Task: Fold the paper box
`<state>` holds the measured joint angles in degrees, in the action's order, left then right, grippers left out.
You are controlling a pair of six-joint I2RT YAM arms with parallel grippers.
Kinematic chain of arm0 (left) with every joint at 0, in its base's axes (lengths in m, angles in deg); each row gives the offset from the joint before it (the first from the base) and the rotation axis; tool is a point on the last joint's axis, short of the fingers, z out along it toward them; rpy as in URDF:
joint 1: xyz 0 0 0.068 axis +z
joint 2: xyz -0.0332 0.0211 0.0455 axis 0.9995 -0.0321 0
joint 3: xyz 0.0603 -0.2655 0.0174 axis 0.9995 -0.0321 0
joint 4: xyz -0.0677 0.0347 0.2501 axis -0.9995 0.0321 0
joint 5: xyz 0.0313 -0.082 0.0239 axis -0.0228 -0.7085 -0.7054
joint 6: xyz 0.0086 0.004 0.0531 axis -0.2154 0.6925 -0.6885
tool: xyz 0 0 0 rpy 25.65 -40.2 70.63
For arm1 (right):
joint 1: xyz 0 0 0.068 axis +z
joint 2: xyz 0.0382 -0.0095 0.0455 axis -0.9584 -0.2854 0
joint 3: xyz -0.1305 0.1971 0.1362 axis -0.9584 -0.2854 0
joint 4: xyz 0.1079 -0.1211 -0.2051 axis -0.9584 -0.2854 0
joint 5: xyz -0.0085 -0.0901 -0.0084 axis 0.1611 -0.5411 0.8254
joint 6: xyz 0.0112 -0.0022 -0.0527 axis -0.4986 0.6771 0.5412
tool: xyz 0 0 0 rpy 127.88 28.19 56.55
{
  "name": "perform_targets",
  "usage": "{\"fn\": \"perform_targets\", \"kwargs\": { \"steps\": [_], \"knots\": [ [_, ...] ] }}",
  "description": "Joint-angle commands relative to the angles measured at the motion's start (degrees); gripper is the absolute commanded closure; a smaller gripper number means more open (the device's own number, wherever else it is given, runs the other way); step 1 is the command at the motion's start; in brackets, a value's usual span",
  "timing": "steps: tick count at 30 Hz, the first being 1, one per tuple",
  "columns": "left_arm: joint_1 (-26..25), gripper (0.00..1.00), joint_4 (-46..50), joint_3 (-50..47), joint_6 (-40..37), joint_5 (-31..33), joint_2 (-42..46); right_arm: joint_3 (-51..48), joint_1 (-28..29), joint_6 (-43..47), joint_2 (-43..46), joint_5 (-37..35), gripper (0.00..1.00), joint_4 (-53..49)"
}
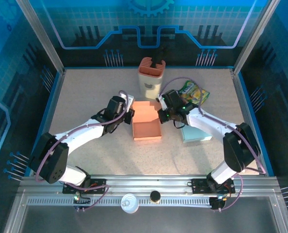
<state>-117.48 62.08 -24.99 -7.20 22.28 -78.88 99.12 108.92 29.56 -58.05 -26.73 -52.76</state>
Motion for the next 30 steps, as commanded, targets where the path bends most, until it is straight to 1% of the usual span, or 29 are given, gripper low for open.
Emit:
{"fn": "perform_targets", "kwargs": {
  "steps": [1,5,8,11,14,17,19,22,27,30],
  "knots": [
    [-1.6,1.00,-12.6,-2.5,6.5,3.9,-0.3,-2.1,3.5,-6.6,3.8,-3.6,1.00,11.4],
    [-1.8,1.00,-25.3,-6.2,6.8,3.9,-3.3,-7.5,4.7,-7.6,5.1,-5.1,1.00,22.2],
    [-2.0,1.00,-34.7,-8.9,6.9,1.6,-6.6,-12.5,4.8,-7.8,5.5,-4.1,1.00,30.8],
    [-2.7,1.00,-41.3,-11.4,6.4,1.0,-8.9,-17.5,5.6,-7.1,5.1,-4.6,1.00,40.5],
    [-3.1,1.00,-49.4,-14.8,6.3,0.3,-11.0,-20.7,5.9,-7.9,4.4,-4.7,1.00,45.9],
    [-3.9,1.00,-55.4,-17.5,6.0,-0.3,-12.5,-22.5,6.1,-9.0,3.6,-5.0,1.00,48.3],
    [-4.4,1.00,-56.8,-18.4,5.6,-0.3,-13.0,-22.7,6.5,-9.2,3.2,-5.8,1.00,48.5],
    [-4.7,1.00,-57.6,-19.6,5.5,-0.5,-13.2,-22.6,8.0,-10.0,3.1,-9.0,1.00,47.3],
    [-5.7,1.00,-58.2,-21.3,6.3,0.8,-13.0,-22.6,12.4,-9.6,2.1,-16.6,1.00,46.3],
    [-6.9,1.00,-58.5,-21.8,5.9,1.6,-13.5,-23.6,13.4,-9.5,1.4,-18.6,1.00,46.6]
  ]
}}
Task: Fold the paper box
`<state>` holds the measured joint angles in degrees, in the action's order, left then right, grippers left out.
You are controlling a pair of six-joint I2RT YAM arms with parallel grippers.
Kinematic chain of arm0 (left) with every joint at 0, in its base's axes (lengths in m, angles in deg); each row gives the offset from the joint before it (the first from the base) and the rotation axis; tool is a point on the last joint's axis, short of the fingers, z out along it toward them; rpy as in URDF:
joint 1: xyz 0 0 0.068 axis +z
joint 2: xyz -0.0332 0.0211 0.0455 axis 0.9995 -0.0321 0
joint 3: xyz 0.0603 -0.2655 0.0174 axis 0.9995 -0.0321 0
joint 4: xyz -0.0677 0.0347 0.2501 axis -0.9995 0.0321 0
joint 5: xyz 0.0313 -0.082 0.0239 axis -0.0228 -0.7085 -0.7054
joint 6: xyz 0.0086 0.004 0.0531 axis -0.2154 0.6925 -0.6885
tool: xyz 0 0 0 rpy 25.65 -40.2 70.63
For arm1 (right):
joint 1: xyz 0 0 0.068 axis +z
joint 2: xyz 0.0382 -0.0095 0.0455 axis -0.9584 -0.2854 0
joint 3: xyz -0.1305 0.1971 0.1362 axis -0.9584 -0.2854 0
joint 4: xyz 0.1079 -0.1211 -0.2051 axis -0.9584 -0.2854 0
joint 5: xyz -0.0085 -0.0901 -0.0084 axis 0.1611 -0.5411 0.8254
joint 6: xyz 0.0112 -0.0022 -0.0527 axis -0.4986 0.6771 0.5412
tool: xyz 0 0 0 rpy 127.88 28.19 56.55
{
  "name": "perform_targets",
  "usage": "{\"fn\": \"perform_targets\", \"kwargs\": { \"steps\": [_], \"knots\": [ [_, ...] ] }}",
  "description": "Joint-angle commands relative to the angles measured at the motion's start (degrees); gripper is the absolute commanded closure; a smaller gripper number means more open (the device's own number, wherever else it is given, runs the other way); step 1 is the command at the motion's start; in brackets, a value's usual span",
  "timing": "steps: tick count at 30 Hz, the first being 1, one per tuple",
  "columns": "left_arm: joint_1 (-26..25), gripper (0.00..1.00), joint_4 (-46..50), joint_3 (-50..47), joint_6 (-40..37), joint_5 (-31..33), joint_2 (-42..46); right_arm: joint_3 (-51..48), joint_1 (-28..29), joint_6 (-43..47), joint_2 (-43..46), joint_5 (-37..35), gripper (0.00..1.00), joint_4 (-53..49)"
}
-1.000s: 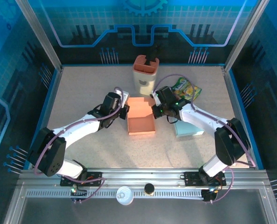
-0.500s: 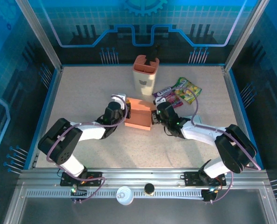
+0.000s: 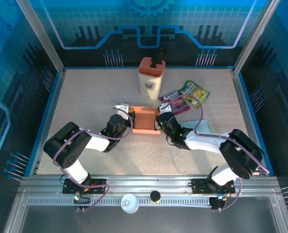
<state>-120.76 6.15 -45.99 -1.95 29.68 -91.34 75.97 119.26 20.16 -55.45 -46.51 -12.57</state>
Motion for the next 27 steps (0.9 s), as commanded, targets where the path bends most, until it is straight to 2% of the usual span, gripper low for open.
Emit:
{"fn": "perform_targets", "kwargs": {
  "steps": [1,4,9,12,16,20,23,27],
  "knots": [
    [-4.1,1.00,-2.8,-1.1,0.6,-5.3,-1.5,-1.1,3.1,-0.3,-1.1,0.9,1.00,6.3],
    [-5.4,1.00,-4.0,-1.6,0.7,-3.7,-3.0,-3.1,3.1,0.0,0.0,-0.1,0.99,6.1],
    [-6.9,1.00,-10.8,-4.4,1.7,0.4,-6.3,-2.7,3.2,0.8,2.6,1.3,0.86,0.1],
    [-7.8,1.00,-14.2,-5.5,1.0,2.5,-7.6,-1.2,3.2,-1.0,5.2,3.0,0.73,-7.3],
    [-8.8,1.00,-13.0,-5.4,0.3,5.2,-6.8,0.4,3.2,-5.4,10.4,8.0,0.51,-18.4],
    [-9.6,1.00,-12.2,-5.5,-0.2,7.6,-6.3,-1.1,3.2,-11.0,17.3,13.5,0.35,-27.0],
    [-10.1,1.00,-12.0,-5.5,-0.4,8.6,-6.3,-4.1,2.9,-14.2,22.3,19.2,0.29,-28.8],
    [-10.9,1.00,-12.5,-5.4,-0.9,9.5,-6.9,-6.0,2.8,-17.9,28.3,23.5,0.26,-32.0]
  ]
}}
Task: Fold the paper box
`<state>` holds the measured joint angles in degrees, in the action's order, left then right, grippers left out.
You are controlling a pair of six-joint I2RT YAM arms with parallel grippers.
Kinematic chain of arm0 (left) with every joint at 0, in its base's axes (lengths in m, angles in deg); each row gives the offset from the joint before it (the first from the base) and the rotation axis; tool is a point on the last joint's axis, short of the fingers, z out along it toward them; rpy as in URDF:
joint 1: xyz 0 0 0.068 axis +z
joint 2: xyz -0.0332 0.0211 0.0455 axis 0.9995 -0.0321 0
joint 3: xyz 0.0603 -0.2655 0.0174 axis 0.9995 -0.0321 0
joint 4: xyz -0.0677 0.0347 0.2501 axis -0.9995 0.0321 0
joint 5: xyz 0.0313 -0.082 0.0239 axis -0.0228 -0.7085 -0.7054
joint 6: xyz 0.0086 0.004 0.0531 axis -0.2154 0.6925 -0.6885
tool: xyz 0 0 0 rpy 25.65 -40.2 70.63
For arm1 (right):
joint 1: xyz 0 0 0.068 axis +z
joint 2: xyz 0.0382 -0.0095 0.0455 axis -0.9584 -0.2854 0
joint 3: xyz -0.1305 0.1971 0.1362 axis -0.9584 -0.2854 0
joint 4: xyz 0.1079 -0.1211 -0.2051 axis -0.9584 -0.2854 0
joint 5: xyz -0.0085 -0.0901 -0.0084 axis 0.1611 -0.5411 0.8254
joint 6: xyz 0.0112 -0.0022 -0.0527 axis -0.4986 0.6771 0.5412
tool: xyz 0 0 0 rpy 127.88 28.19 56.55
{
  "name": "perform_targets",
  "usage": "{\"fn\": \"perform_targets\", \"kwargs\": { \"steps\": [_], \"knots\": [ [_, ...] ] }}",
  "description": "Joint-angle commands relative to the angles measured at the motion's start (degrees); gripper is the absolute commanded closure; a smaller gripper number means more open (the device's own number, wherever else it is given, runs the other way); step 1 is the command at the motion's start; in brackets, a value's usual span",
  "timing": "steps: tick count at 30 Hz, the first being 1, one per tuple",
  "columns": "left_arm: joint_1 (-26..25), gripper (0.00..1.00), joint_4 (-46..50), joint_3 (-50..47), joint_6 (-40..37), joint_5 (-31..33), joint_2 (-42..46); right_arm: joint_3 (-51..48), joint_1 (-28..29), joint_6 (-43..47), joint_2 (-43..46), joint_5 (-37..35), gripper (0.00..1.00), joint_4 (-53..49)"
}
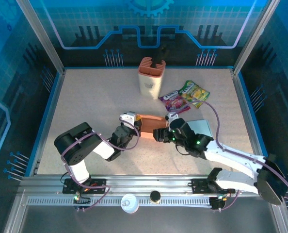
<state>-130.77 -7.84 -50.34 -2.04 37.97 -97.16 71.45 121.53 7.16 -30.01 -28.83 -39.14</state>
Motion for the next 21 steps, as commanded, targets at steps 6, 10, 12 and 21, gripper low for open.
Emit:
{"fn": "perform_targets", "kwargs": {
  "steps": [6,10,12,21],
  "knots": [
    [-1.8,1.00,0.1,-1.5,-1.7,2.6,-1.9,0.6,-1.0,-15.2,11.6,6.8,0.32,-10.0],
    [-2.6,1.00,-1.4,-1.9,-2.6,3.9,-2.7,4.8,-2.8,-27.2,13.3,4.6,0.35,-12.8],
    [-3.2,1.00,-2.9,-2.2,-3.0,4.7,-3.3,6.4,-4.8,-32.5,13.4,4.4,0.35,-13.3],
    [-6.4,1.00,-6.5,-2.3,-6.9,9.6,-6.1,0.6,-12.6,-59.1,11.1,12.6,0.37,2.2]
  ]
}}
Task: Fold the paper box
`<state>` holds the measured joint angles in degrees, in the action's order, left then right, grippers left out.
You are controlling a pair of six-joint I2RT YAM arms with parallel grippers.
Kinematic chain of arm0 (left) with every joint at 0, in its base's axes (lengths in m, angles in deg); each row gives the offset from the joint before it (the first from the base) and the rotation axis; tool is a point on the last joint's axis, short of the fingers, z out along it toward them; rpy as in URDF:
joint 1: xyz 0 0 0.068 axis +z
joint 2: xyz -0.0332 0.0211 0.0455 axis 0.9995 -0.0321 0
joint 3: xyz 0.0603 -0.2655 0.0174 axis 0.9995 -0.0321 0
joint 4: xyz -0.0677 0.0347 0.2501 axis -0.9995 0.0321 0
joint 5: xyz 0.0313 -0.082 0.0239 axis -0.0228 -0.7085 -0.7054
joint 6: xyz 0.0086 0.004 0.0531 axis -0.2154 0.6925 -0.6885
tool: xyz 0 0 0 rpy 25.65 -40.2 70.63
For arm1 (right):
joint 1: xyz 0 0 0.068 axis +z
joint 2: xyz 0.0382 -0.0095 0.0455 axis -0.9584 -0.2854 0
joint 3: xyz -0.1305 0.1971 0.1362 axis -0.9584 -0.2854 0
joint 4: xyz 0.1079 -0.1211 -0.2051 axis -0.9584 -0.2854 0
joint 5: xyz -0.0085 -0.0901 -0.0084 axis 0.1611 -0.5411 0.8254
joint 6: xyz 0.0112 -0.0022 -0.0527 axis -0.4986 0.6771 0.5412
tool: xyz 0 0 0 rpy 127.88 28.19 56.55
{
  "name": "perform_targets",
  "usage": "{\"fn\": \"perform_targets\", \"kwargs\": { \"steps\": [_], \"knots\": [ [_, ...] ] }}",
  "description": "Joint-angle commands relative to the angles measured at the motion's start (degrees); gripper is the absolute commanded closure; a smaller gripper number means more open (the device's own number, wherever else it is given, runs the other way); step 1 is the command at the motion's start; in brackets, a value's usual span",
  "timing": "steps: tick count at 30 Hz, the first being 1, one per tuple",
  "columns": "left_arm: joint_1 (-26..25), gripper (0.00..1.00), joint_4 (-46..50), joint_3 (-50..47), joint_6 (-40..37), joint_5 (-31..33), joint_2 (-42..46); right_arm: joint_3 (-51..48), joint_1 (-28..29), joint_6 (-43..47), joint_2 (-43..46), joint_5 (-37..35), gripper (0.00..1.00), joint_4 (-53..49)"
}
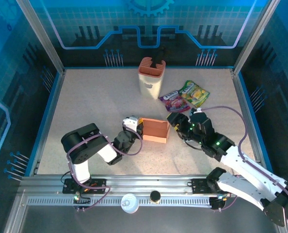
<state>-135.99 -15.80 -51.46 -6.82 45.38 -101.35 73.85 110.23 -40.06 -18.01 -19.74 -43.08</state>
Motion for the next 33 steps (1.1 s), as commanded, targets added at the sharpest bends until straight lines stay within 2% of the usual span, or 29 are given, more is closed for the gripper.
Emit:
{"fn": "perform_targets", "kwargs": {
  "steps": [1,7,12,17,21,28,33],
  "knots": [
    [-1.6,1.00,1.5,-1.1,-2.3,2.9,-2.1,-2.1,-1.5,-13.6,-1.1,4.3,0.37,6.8],
    [-2.6,1.00,1.5,-0.6,-3.1,4.4,-2.7,-8.8,-1.2,-23.7,3.1,4.8,0.37,9.3],
    [-3.4,1.00,1.5,-0.1,-4.4,5.3,-3.0,-9.7,-1.5,-24.6,6.5,1.6,0.36,5.4],
    [-4.0,1.00,1.5,-0.2,-4.9,6.3,-3.1,-10.0,-3.4,-26.4,1.3,4.5,0.37,12.7],
    [-4.7,1.00,1.5,0.2,-5.6,7.0,-3.4,-7.2,-2.2,-27.2,-3.7,6.1,0.39,15.7],
    [-5.9,1.00,1.5,1.4,-6.7,9.4,-4.6,-4.5,3.5,-27.7,-5.1,-2.3,0.45,11.8],
    [-6.7,1.00,1.5,1.5,-6.9,11.1,-5.0,-3.6,4.0,-27.8,-9.4,-3.2,0.53,13.9]
  ]
}}
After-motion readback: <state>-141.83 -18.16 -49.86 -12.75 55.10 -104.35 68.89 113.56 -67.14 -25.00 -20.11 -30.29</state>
